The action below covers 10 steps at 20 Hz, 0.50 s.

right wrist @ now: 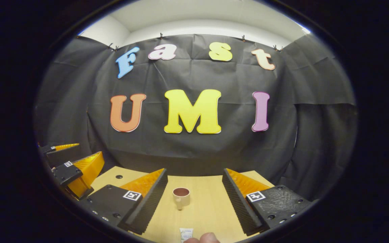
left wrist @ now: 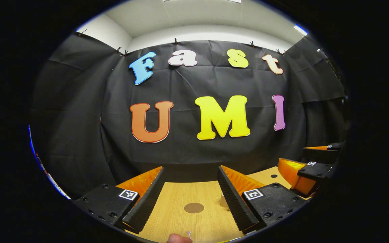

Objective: Put the toothbrush and toothpaste on the desktop into the cup, then pick up the cup and place it on the coaster on the desktop.

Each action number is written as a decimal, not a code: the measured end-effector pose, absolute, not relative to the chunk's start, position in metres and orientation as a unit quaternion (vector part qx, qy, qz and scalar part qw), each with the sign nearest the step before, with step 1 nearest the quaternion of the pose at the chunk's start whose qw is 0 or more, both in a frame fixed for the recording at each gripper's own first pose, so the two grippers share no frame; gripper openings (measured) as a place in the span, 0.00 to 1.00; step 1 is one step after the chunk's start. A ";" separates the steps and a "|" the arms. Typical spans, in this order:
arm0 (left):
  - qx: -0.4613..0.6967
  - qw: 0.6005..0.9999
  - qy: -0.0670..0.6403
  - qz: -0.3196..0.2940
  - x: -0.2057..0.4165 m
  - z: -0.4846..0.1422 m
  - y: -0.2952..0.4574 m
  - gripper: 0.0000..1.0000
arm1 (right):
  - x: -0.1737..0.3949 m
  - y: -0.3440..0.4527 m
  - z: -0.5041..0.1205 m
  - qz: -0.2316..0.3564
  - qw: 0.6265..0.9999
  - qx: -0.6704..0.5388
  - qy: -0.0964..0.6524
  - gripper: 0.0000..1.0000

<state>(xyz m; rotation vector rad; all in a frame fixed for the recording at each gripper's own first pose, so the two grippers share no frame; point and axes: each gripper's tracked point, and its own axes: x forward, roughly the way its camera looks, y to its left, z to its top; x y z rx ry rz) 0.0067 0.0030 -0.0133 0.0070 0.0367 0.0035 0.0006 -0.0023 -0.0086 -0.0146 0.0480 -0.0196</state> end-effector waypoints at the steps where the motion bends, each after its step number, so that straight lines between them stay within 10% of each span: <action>1: 0.004 1.000 0.022 0.002 0.007 -0.016 0.003 0.98 | 0.001 -0.002 -0.011 -0.008 1.000 -0.010 0.027 0.96; 10: -0.011 0.997 0.078 0.003 -0.009 -0.063 0.012 0.98 | 0.003 0.004 -0.074 0.011 0.991 -0.033 0.126 0.96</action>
